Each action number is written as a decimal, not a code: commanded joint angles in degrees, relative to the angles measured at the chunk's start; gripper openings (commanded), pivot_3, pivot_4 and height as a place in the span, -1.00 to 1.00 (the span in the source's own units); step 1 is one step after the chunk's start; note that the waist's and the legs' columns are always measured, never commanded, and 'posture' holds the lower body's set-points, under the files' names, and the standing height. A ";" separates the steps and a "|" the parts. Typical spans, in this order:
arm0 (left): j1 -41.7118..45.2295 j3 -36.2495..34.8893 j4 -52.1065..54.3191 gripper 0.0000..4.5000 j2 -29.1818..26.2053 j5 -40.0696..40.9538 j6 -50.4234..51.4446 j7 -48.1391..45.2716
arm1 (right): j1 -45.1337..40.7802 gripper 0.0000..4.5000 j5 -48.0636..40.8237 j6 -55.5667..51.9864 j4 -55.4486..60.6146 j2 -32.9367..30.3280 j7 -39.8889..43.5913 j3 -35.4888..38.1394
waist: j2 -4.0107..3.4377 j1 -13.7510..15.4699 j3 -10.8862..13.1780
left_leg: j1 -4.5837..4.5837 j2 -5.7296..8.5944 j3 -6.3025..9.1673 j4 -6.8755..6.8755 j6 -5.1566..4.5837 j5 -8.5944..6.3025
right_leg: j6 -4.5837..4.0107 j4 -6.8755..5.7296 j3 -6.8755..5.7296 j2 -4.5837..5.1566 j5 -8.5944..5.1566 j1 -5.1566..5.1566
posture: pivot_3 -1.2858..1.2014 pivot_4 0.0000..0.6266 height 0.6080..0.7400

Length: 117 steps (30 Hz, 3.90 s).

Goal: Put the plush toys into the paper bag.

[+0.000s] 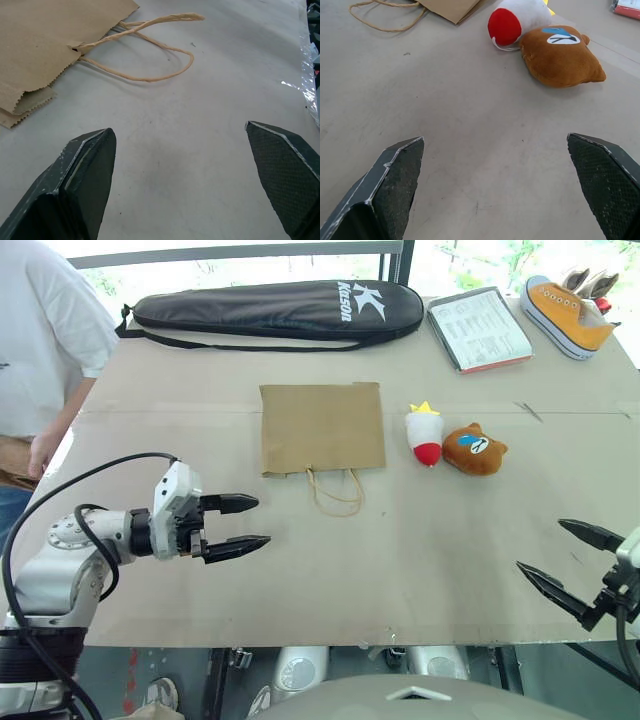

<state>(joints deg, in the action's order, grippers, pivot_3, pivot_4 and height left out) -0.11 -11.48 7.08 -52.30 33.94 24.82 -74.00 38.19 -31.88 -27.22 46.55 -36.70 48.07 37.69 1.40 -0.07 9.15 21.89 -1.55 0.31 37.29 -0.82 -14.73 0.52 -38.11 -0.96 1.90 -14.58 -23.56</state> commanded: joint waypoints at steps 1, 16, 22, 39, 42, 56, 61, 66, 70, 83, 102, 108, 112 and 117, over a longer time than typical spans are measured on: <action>2.05 0.64 1.59 1.00 1.65 -0.34 -1.76 1.01 | -2.12 0.98 -1.71 0.00 1.05 -0.98 -1.14 1.66 | 0.00 0.01 0.00 | 0.00 0.00 0.00 0.00 0.00 0.00 | 0.00 0.00 0.00 0.00 0.00 0.00 | 0.03 -0.52 1.00; 24.57 17.11 -14.17 1.00 14.14 -22.73 -39.99 2.76 | -12.26 0.98 -2.21 -8.73 13.29 -2.73 -17.11 -10.82 | 0.13 0.72 -0.11 | 0.05 0.26 -0.13 0.10 -0.07 -0.04 | 0.05 0.10 0.16 -0.02 0.18 0.03 | 0.03 -0.52 1.00; 29.50 20.30 -24.67 0.03 16.94 -25.82 -48.62 1.84 | -15.91 1.00 -2.98 -10.40 13.45 -4.19 -22.74 -15.96 | 0.15 0.77 -0.10 | 0.10 0.28 -0.12 0.11 -0.07 -0.04 | 0.06 0.12 0.08 -0.02 0.19 0.02 | 0.03 -0.52 1.00; 35.05 1.87 -3.81 -1.00 23.71 20.68 29.66 24.48 | -45.47 -0.97 8.78 -11.80 -2.97 4.15 -27.84 -43.19 | 0.23 -1.21 -0.04 | 0.05 0.25 0.08 0.16 -0.07 -0.03 | 0.13 0.04 0.09 -0.07 0.23 0.03 | 0.03 -0.52 1.00; 35.82 -0.89 -2.47 -1.00 24.82 26.22 35.12 29.48 | -59.48 -0.97 13.80 -12.55 -14.22 8.21 -26.57 -51.61 | 0.22 -1.29 -0.03 | 0.04 0.24 0.12 0.16 -0.07 -0.03 | 0.12 -0.02 0.07 -0.10 0.23 0.01 | 0.03 -0.52 1.00; 37.35 -7.01 -0.48 -1.00 28.55 38.64 41.02 45.78 | -72.46 -0.97 23.18 -0.78 -41.98 20.16 -18.10 -61.15 | 0.23 -0.81 -0.03 | 0.63 0.34 0.27 0.40 0.15 0.09 | 0.42 0.10 0.28 0.16 0.41 -0.26 | 0.03 -0.52 1.00; 36.11 -7.71 0.20 -1.00 29.02 42.30 41.48 49.38 | -74.01 -0.97 25.96 6.11 -54.53 25.02 -18.70 -60.57 | 0.23 -0.88 -0.03 | 0.60 0.33 0.29 0.43 0.16 0.10 | 0.42 0.06 0.28 0.14 0.41 -0.26 | 0.03 -0.52 1.00; 36.16 -9.19 -0.77 -1.00 29.69 45.31 39.89 54.20 | -73.95 -0.97 27.64 12.74 -64.41 29.44 -19.28 -59.50 | 0.23 -0.84 -0.03 | 0.64 0.33 0.28 0.43 0.18 0.11 | 0.42 0.07 0.29 0.17 0.42 -0.29 | 0.03 -0.52 1.00; 37.16 -10.53 -1.96 -1.00 29.56 47.47 38.73 57.36 | -72.56 -0.97 28.98 15.24 -66.88 30.70 -18.47 -59.99 | 0.23 -0.83 -0.03 | 0.64 0.33 0.28 0.43 0.18 0.11 | 0.42 0.07 0.29 0.19 0.42 -0.30 | 0.03 -0.52 1.00; 39.16 -10.61 -5.37 -1.00 24.10 46.17 37.16 54.11 | -70.76 -0.97 33.15 16.86 -66.43 30.15 -17.00 -59.95 | 0.22 -0.85 -0.04 | 0.62 0.34 0.28 0.42 0.19 0.11 | 0.42 0.06 0.29 0.17 0.42 -0.29 | 0.03 -0.52 1.00; 31.55 -5.35 -0.31 -1.00 21.56 31.44 28.98 41.28 | -58.54 0.98 14.53 -20.91 -9.29 15.75 -17.94 -42.04 | 0.18 -0.68 -0.01 | 0.73 0.37 0.30 0.38 -0.04 -0.03 | 0.42 0.11 0.28 0.20 0.42 -0.38 | 0.03 -0.52 1.00; 32.01 -5.26 -0.48 -1.00 22.68 30.21 27.98 42.22 | -59.97 0.98 22.57 -20.33 -19.11 15.67 -30.02 -36.91 | 0.18 -0.79 -0.01 | 0.71 0.41 0.23 0.38 -0.04 -0.02 | 0.43 0.10 0.32 0.19 0.41 -0.38 | 0.03 -0.52 1.00; 32.33 -5.08 -0.02 -1.00 23.55 29.73 27.60 42.83 | -64.96 0.98 24.18 -19.87 -34.75 18.22 -32.81 -37.49 | 0.18 -0.82 -0.01 | 0.67 0.51 0.20 0.38 -0.03 -0.02 | 0.42 0.08 0.34 0.14 0.42 -0.38 | 0.03 -0.52 1.00; 31.81 -5.70 0.72 -1.00 23.34 29.40 27.30 43.08 | -66.79 0.64 24.07 -17.14 -41.38 20.44 -31.98 -38.34 | 0.18 -0.87 -0.01 | 0.71 0.40 0.19 0.30 -0.02 -0.01 | 0.42 0.14 0.37 0.15 0.41 -0.41 | 0.03 -0.52 1.00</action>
<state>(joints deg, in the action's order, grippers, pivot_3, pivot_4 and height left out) 31.28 -15.48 5.43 -28.64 63.14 53.29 -30.87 -28.08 -8.14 -45.47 6.14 -16.34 15.91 -0.28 1.58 -0.94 9.14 22.60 -1.16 0.50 37.59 -0.85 -14.74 0.94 -37.97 -0.60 2.04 -14.16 -23.97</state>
